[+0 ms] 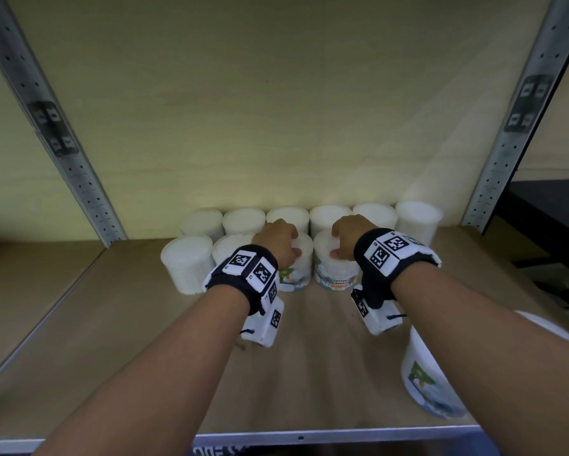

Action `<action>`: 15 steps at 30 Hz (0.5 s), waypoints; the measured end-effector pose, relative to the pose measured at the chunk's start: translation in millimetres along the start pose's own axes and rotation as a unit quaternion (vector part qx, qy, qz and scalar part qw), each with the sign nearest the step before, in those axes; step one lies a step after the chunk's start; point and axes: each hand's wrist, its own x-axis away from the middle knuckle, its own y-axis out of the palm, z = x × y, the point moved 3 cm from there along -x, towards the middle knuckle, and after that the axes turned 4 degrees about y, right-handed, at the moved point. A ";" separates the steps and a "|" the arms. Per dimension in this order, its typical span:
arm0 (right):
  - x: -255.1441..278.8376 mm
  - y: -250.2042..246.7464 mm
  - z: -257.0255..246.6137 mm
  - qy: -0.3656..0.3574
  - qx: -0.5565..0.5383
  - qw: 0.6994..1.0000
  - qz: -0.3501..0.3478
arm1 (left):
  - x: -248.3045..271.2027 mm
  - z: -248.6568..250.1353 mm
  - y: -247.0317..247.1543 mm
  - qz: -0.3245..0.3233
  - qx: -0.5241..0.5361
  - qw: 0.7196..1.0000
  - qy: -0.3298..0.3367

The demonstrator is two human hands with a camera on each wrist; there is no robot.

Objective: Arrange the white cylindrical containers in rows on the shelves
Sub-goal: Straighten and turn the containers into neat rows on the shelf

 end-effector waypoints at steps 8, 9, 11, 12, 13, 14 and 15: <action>1.2 0.4 0.0 0.001 -0.001 1.000 0.001 | 2.1 6.1 -8.5 0.011 0.042 0.999 0.011; 1.3 0.5 0.0 0.001 0.000 1.000 0.000 | 1.9 5.8 -6.6 0.035 0.032 0.999 -0.005; 1.6 0.2 -0.1 0.001 0.001 1.000 0.000 | 2.6 5.8 -0.5 0.056 0.004 0.998 -0.032; 1.9 0.1 -0.1 0.001 0.001 1.000 0.001 | 3.1 5.9 2.7 0.057 -0.009 0.998 -0.041; 1.7 0.0 -0.2 0.000 0.001 1.000 0.003 | 3.0 5.9 5.1 0.058 -0.019 0.997 -0.045; 1.9 -0.1 -0.2 -0.002 0.001 1.000 0.004 | 2.8 5.6 6.7 0.060 -0.025 0.997 -0.045; 1.8 -0.3 -0.3 -0.002 0.001 1.000 0.004 | 1.9 5.1 7.4 0.060 -0.027 0.997 -0.043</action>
